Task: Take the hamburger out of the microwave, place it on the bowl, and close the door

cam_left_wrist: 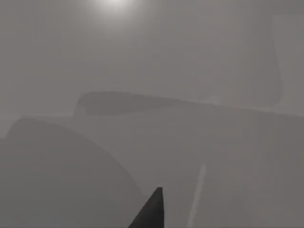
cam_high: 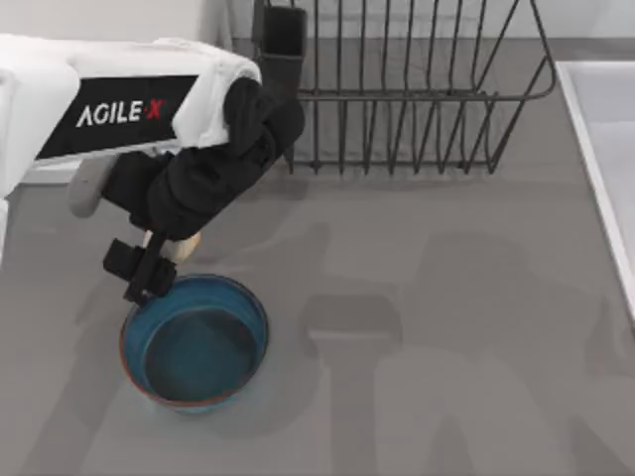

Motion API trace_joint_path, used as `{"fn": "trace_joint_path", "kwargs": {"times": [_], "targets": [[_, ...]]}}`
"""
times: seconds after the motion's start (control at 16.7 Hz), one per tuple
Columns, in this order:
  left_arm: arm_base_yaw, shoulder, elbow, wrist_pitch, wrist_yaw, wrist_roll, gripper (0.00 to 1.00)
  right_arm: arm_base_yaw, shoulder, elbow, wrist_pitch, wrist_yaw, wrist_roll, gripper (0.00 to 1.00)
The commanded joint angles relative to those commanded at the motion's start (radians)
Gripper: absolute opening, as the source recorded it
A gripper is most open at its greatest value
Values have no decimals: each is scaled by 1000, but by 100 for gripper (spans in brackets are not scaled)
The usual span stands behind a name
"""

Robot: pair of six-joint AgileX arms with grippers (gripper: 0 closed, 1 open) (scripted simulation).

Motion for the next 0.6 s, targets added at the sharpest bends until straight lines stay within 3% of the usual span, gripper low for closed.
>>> {"fn": "trace_joint_path", "kwargs": {"times": [0.3, 0.6], "targets": [[-184, 161, 101, -412, -164, -434, 0, 0, 0, 0, 0, 0, 0, 100], [-290, 269, 148, -647, -255, -679, 0, 0, 0, 0, 0, 0, 0, 100]]}}
